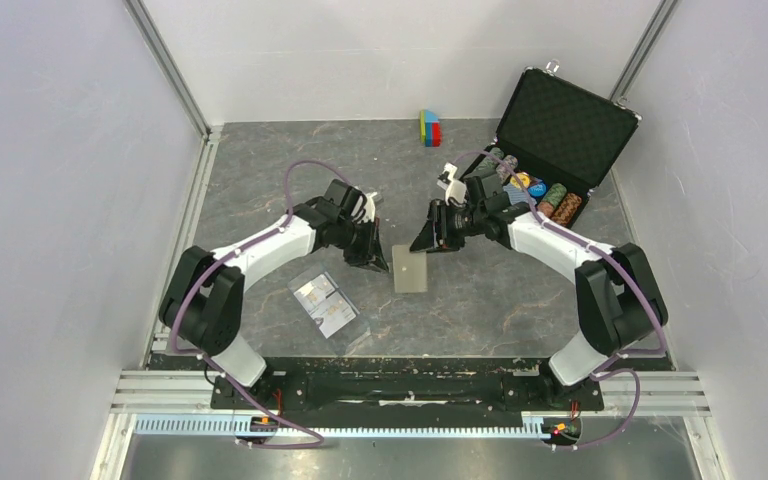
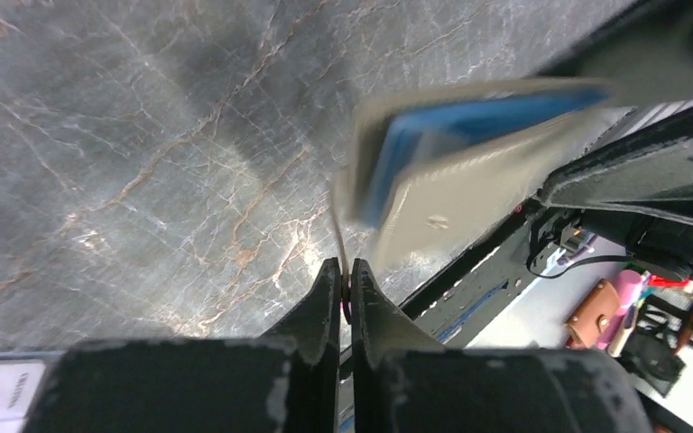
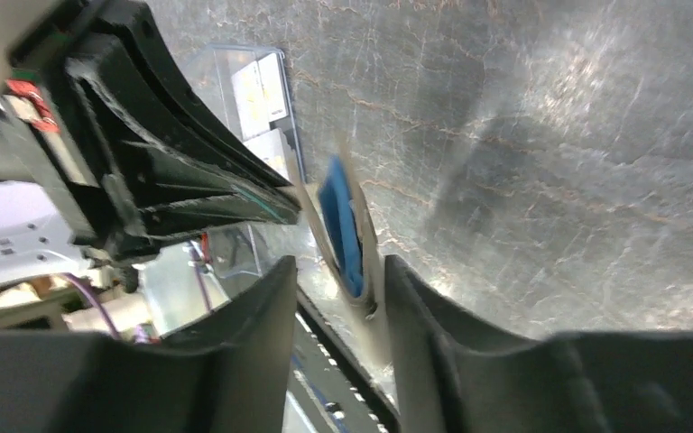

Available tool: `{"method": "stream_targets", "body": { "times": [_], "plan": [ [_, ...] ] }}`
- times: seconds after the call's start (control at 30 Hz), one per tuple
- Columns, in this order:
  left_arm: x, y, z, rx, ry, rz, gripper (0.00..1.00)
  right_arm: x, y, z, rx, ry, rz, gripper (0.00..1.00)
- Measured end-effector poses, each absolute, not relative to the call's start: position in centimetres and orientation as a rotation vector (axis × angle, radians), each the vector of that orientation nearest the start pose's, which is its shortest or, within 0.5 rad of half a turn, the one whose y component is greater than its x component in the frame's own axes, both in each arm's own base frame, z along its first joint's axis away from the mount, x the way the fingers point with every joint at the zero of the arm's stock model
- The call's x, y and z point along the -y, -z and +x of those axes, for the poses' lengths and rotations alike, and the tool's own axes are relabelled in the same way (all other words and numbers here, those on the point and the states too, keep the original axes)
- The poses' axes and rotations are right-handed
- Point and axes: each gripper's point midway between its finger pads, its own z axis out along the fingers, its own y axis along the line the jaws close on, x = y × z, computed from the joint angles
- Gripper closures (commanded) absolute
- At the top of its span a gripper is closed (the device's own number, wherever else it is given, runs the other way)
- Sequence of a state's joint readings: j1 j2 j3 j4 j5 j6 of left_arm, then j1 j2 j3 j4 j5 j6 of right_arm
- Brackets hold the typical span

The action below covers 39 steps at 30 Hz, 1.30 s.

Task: Put the credit cards into the card holder
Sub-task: Open the card holder.

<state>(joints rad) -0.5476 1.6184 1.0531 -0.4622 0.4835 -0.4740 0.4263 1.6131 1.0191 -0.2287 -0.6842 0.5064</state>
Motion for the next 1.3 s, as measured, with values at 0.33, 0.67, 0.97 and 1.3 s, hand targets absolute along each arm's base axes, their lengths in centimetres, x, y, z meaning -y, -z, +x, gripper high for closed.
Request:
{"method": "stream_targets", "body": {
  "times": [0.33,0.67,0.97,1.3],
  "plan": [
    [26.8,-24.6,27.5,-2.219,0.911,0.642,0.98,-24.5,-19.9,32.0,-2.197,-1.163,-0.345,0.12],
    [27.5,-34.3,27.6,-1.923,0.894,0.921,0.98,-25.1,-28.0,33.8,-1.901,-1.162,-0.475,0.02],
    [27.4,-33.1,26.8,-1.996,0.906,1.005,0.98,-25.8,-31.7,32.7,-1.749,-1.196,-0.605,0.02],
    [27.4,-33.3,26.2,-2.018,0.937,0.998,0.98,-28.9,-31.7,29.1,-1.696,-1.278,-0.793,0.02]
  ]
}}
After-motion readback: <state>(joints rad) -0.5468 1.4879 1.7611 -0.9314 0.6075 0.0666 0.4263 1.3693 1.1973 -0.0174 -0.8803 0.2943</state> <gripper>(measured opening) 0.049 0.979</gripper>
